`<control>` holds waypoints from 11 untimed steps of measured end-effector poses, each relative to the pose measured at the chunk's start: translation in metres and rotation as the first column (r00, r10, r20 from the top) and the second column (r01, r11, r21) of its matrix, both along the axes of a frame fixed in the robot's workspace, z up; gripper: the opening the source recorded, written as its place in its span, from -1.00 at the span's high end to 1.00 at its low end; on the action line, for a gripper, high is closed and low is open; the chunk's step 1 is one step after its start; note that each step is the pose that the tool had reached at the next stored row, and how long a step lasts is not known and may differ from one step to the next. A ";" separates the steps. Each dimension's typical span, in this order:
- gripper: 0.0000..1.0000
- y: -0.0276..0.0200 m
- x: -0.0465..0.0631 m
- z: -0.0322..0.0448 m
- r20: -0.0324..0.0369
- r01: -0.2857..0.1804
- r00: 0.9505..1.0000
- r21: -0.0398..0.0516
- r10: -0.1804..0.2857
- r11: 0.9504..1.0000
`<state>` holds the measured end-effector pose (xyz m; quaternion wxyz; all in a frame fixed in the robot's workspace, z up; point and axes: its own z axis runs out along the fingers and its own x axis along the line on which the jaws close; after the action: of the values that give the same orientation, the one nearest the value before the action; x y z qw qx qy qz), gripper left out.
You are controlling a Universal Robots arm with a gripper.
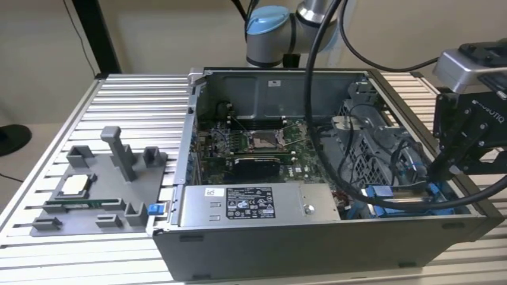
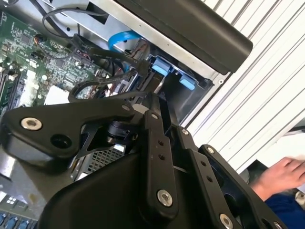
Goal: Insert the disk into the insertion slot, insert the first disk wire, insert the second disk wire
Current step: 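Insert the first disk wire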
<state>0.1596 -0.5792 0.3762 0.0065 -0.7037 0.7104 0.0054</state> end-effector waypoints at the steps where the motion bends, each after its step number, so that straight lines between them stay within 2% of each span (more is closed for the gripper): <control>1: 1.00 0.0001 0.000 -0.0018 0.000 0.000 1.000 0.000 0.000 1.000; 4: 1.00 0.0004 -0.001 -0.0057 0.000 0.000 1.000 0.000 0.000 1.000; 11: 1.00 0.0004 -0.001 -0.0063 0.000 0.000 1.000 0.000 0.000 1.000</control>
<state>0.1589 -0.5788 0.3699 0.0065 -0.7037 0.7104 0.0053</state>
